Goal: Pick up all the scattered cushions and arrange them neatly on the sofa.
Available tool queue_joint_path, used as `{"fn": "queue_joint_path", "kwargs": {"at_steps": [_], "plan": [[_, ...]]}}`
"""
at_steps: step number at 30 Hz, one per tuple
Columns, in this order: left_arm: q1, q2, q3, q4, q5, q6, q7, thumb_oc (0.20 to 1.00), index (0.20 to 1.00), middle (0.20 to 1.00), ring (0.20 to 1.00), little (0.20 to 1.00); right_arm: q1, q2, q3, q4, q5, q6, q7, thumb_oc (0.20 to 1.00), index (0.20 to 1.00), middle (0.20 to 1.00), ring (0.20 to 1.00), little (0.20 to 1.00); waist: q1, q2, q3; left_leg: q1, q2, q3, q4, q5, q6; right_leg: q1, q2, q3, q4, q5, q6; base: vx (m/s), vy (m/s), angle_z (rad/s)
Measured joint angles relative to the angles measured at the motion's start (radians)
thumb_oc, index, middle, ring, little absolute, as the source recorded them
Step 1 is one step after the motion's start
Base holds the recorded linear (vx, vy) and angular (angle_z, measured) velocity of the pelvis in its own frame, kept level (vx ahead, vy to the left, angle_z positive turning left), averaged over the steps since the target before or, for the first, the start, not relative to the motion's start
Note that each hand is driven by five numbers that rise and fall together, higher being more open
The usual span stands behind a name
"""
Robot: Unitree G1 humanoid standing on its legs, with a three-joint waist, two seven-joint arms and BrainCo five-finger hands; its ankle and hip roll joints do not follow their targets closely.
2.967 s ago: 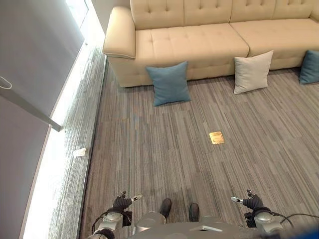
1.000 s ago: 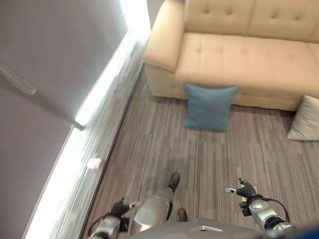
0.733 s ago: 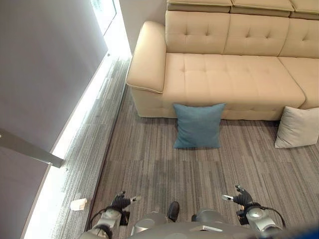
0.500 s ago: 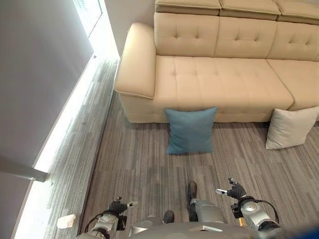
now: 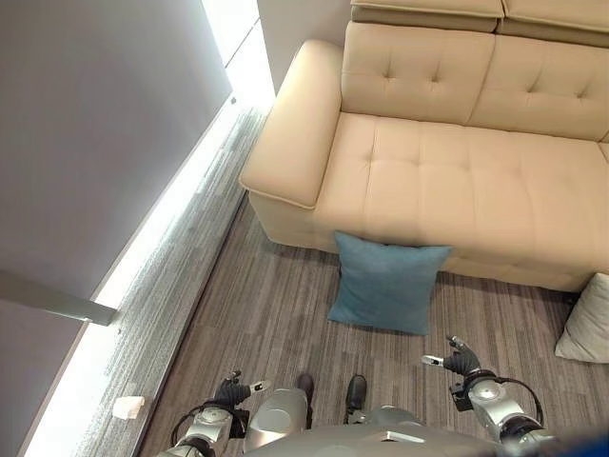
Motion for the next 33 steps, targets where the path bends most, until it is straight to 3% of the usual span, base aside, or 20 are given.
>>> {"fn": "queue_joint_path", "kwargs": {"at_steps": [2,3,4,7,9,10,11,12,14,16,17,18,19,21,23,27,29,30,32,33], "plan": [[0.008,-0.009,0.004,0.001,0.0,0.002,-0.001,1.0,1.0,1.0,1.0,1.0,0.001,-0.015,-0.011,0.01,-0.001,0.002,0.001,1.0,1.0,1.0,1.0,1.0,0.006,0.051,-0.006,0.018,0.01,-0.003,-0.07,0.066,0.017,0.008,0.033,0.021,0.001,-0.001,0.017,0.13,0.06,-0.4],[0.024,-0.012,0.004,0.001,0.001,0.004,-0.002,1.0,1.0,1.0,1.0,1.0,0.009,-0.023,-0.013,0.006,-0.001,0.002,0.001,1.0,1.0,1.0,1.0,1.0,-0.005,0.08,-0.015,0.028,0.031,-0.008,-0.074,0.122,0.007,0.018,0.058,0.024,0.0,-0.008,0.022,0.14,0.065,-0.32],[0.034,-0.013,0.007,0.005,0.001,0.005,-0.002,1.0,1.0,1.0,1.0,1.0,0.025,-0.021,-0.017,0.007,-0.001,0.005,0.001,1.0,1.0,1.0,1.0,1.0,-0.004,0.091,-0.02,0.054,0.035,-0.007,-0.09,0.158,0.057,0.038,0.063,0.032,0.003,-0.021,0.033,0.1,0.094,-0.18],[0.043,-0.012,0.005,0.001,0.007,0.006,-0.004,1.0,1.0,1.0,1.0,1.0,0.059,-0.011,-0.017,0.007,-0.003,0.01,0.002,1.0,1.0,1.0,1.0,1.0,-0.005,0.071,-0.035,0.117,0.026,0.004,-0.145,0.157,0.079,0.02,0.043,0.057,0.094,-0.082,0.067,0.06,0.103,-0.18],[0.028,-0.006,0.001,-0.001,0.007,0.006,-0.005,1.0,1.0,1.0,1.0,1.0,0.062,-0.005,-0.016,-0.004,-0.003,0.01,0.003,1.0,1.0,1.0,1.0,1.0,-0.003,0.066,-0.036,0.131,0.025,0.028,-0.155,0.166,0.095,-0.049,0.02,0.061,0.247,-0.143,0.109,0.05,0.051,-0.26],[0.015,-0.002,-0.001,0.001,0.007,0.008,-0.006,1.0,1.0,1.0,1.0,1.0,0.058,-0.004,-0.017,-0.003,-0.003,0.011,0.003,1.0,1.0,1.0,1.0,1.0,0.005,0.068,-0.031,0.144,0.034,0.049,-0.163,0.16,0.109,-0.109,0.006,0.053,0.386,-0.177,0.152,0.07,-0.022,-0.38],[0.012,0.004,0.001,0.002,0.007,0.008,-0.006,1.0,1.0,1.0,1.0,1.0,0.049,0.001,-0.016,-0.01,-0.003,0.011,0.004,1.0,1.0,1.0,1.0,1.0,0.01,0.066,-0.03,0.154,0.034,0.068,-0.163,0.157,0.121,-0.178,-0.024,0.029,0.527,-0.204,0.182,0.08,-0.059,-0.47],[0.011,0.013,0.002,0.001,0.006,0.007,-0.005,1.0,1.0,1.0,1.0,1.0,0.048,0.008,-0.014,-0.019,-0.003,0.011,0.004,1.0,1.0,1.0,1.0,1.0,0.006,0.062,-0.031,0.165,0.031,0.082,-0.159,0.146,0.124,-0.211,-0.061,0.016,0.567,-0.213,0.192,0.1,-0.101,-0.45],[0.007,0.03,0.008,0.001,0.004,0.005,-0.002,1.0,1.0,1.0,1.0,1.0,0.038,0.026,-0.008,-0.029,-0.003,0.011,0.004,1.0,1.0,1.0,1.0,1.0,0.018,0.046,-0.035,0.178,0.028,0.115,-0.163,0.121,0.11,-0.252,-0.124,-0.025,0.505,-0.205,0.194,0.11,-0.115,-0.55],[-0.005,0.046,0.009,0.013,0.004,0.004,-0.001,1.0,1.0,1.0,1.0,1.0,0.038,0.028,0.005,-0.046,-0.003,0.012,0.003,1.0,1.0,1.0,1.0,1.0,0.013,0.019,-0.037,0.183,0.03,0.121,-0.179,0.107,0.107,-0.269,-0.138,-0.008,0.293,-0.106,0.207,0.26,-0.282,-0.41],[0.001,0.042,0.01,0.053,0.004,0.007,0.001,1.0,1.0,1.0,1.0,1.0,0.032,0.027,0.004,-0.046,-0.004,0.014,0.003,1.0,1.0,1.0,1.0,1.0,0.009,0.011,-0.038,0.19,0.036,0.134,-0.167,0.09,0.102,-0.282,-0.139,-0.057,0.236,-0.044,0.212,0.33,-0.379,-0.16],[0.012,0.042,0.009,0.051,0.004,0.007,0.001,1.0,1.0,1.0,1.0,1.0,0.033,0.026,0.004,-0.045,-0.004,0.015,0.002,1.0,1.0,1.0,1.0,1.0,0.003,0.006,-0.039,0.203,0.036,0.135,-0.172,0.091,0.109,-0.279,-0.143,-0.074,0.201,-0.017,0.209,0.18,-0.227,-0.07],[0.027,0.038,0.015,0.052,0.004,0.006,0.0,1.0,1.0,1.0,1.0,1.0,0.038,0.024,0.003,-0.039,-0.004,0.016,0.002,1.0,1.0,1.0,1.0,1.0,0.002,0.001,-0.037,0.221,0.037,0.13,-0.176,0.076,0.092,-0.264,-0.146,-0.072,0.183,0.011,0.207,0.17,-0.179,0.18],[0.044,0.03,0.021,0.042,0.006,0.004,0.0,1.0,1.0,1.0,1.0,1.0,0.065,0.024,0.003,-0.027,-0.005,0.021,0.003,1.0,1.0,1.0,1.0,1.0,0.006,0.0,-0.05,0.259,0.059,0.11,-0.174,0.054,0.072,-0.211,-0.121,-0.071,0.141,0.107,0.164,0.2,-0.252,0.27],[0.059,0.019,0.024,0.044,0.006,0.005,0.0,1.0,1.0,1.0,1.0,1.0,0.06,0.019,0.005,0.0,-0.008,0.022,0.002,1.0,1.0,1.0,1.0,1.0,0.006,0.029,-0.06,0.27,0.104,0.08,-0.156,0.032,0.039,-0.171,-0.079,-0.097,0.122,0.086,0.135,0.12,-0.223,0.34],[0.062,0.011,0.03,0.038,0.005,0.003,0.0,1.0,1.0,1.0,1.0,1.0,0.035,-0.013,0.006,-0.049,-0.012,0.019,0.002,1.0,1.0,1.0,1.0,1.0,0.029,0.032,-0.065,0.197,0.137,0.011,-0.01,-0.006,-0.005,-0.111,-0.026,-0.11,0.015,0.108,0.054,0.01,-0.174,0.05],[0.045,-0.01,0.03,0.038,-0.007,0.0,0.004,1.0,1.0,1.0,1.0,1.0,0.018,-0.041,-0.01,-0.09,-0.01,0.009,-0.007,1.0,1.0,1.0,1.0,1.0,0.028,0.038,-0.053,0.113,0.134,-0.018,0.097,0.017,-0.036,-0.108,-0.027,-0.13,0.014,0.09,0.058,0.01,-0.193,0.63],[-0.013,-0.017,0.017,0.011,-0.037,-0.004,0.002,1.0,1.0,1.0,1.0,1.0,0.02,-0.063,-0.014,-0.102,-0.008,0.01,-0.008,1.0,1.0,1.0,1.0,1.0,0.029,0.017,-0.022,0.022,0.117,-0.003,0.193,0.054,-0.09,-0.112,-0.049,-0.185,0.002,0.071,0.061,0.11,-0.101,1.22],[-0.01,-0.016,0.01,-0.008,-0.04,-0.005,0.002,1.0,1.0,1.0,1.0,1.0,0.018,-0.066,-0.019,-0.102,-0.003,0.007,-0.011,1.0,1.0,1.0,1.0,1.0,0.019,0.024,-0.02,0.032,0.14,0.081,0.138,0.042,-0.077,-0.111,-0.027,-0.22,0.001,0.051,0.042,0.1,-0.022,0.76],[-0.014,-0.014,0.006,-0.005,-0.039,-0.004,0.001,1.0,1.0,1.0,1.0,1.0,0.009,-0.067,-0.024,-0.099,-0.003,0.002,-0.014,1.0,1.0,1.0,1.0,1.0,0.018,0.024,-0.006,0.04,0.123,0.079,0.076,0.035,-0.075,-0.115,-0.023,-0.219,-0.002,0.038,0.034,0.09,0.055,0.26]]}}
